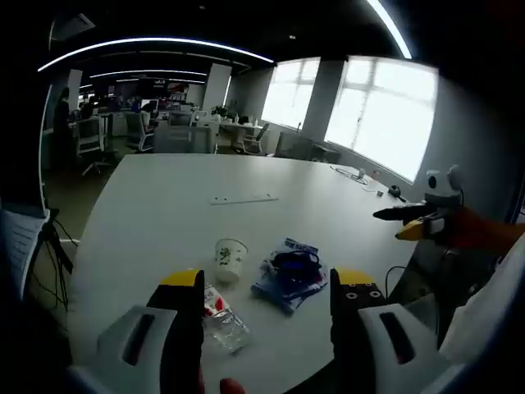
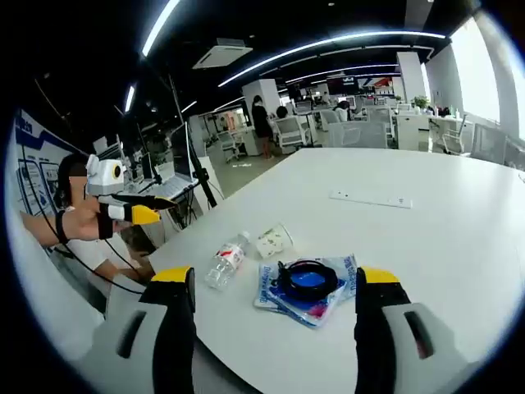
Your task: Arrange the tabletop items into an orderly group along one side of the table until the central work area is clear of visible clutter.
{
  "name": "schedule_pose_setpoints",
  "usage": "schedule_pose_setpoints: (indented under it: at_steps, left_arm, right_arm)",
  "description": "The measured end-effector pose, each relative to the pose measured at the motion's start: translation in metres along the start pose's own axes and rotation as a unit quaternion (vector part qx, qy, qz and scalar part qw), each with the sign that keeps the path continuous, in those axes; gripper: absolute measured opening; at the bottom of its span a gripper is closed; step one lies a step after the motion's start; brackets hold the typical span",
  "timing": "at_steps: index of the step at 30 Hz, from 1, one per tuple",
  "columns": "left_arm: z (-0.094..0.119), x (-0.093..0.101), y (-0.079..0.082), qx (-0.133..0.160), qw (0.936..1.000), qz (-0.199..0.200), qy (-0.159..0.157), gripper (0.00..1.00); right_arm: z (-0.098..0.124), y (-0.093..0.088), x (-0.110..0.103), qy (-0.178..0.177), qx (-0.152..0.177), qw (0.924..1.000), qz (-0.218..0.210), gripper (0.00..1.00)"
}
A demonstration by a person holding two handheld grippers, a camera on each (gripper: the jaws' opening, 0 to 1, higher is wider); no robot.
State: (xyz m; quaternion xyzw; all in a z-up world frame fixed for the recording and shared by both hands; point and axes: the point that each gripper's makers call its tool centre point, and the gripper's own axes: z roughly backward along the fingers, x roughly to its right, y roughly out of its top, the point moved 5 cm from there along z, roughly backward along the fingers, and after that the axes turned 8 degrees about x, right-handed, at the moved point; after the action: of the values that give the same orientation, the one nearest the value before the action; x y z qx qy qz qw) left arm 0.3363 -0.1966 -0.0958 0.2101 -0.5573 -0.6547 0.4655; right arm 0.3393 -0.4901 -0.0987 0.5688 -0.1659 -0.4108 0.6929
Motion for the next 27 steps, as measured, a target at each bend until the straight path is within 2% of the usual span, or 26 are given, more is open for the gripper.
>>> schedule_pose_setpoints:
  at_steps: [27]
  left_arm:
    - [0.004, -0.0031, -0.0072, -0.003, 1.0, 0.009, 0.002, 0.62]
  right_arm:
    - [0.0033, -0.0073, -0.0039, -0.004, -0.007, 1.0, -0.004, 0.8]
